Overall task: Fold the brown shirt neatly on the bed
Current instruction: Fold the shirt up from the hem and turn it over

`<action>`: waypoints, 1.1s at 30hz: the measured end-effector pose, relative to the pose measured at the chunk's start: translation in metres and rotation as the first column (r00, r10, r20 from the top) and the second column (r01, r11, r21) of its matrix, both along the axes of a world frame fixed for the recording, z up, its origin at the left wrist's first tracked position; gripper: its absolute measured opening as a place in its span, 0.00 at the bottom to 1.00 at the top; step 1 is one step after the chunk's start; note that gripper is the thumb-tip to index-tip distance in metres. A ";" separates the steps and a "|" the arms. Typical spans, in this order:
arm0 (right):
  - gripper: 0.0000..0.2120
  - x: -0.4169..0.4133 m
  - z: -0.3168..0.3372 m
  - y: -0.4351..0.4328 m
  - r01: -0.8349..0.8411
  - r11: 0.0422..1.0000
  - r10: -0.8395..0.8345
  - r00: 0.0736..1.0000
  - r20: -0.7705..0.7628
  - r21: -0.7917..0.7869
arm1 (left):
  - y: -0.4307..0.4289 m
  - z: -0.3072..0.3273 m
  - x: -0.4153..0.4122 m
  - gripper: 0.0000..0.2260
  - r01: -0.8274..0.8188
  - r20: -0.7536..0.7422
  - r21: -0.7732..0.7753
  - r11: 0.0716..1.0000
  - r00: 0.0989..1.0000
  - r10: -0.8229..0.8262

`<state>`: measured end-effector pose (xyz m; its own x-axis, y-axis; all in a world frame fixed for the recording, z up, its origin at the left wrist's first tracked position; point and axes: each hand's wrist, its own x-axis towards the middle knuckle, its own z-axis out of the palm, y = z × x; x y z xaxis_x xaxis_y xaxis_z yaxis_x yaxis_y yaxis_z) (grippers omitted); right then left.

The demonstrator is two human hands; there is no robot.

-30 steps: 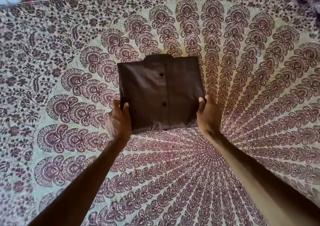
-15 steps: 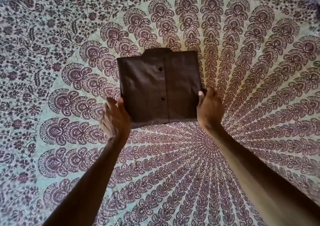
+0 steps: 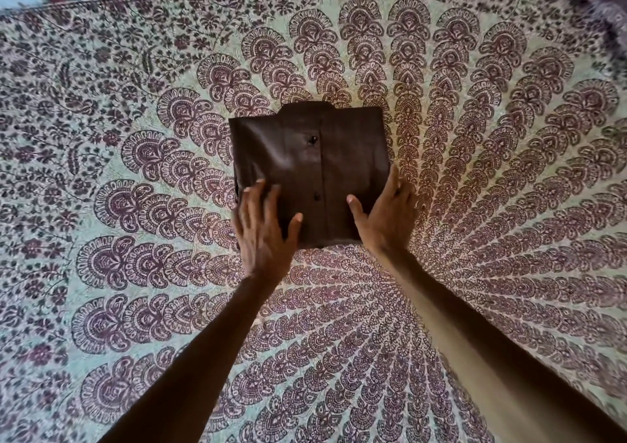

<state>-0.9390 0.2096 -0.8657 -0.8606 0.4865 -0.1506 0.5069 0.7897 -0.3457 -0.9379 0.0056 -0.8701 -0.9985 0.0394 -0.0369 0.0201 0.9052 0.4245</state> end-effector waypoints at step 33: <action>0.08 0.146 0.270 -0.027 -0.369 0.881 0.370 0.927 -0.054 -0.296 | -0.015 0.085 0.122 0.15 -0.767 0.807 0.586 0.264 0.522 -0.274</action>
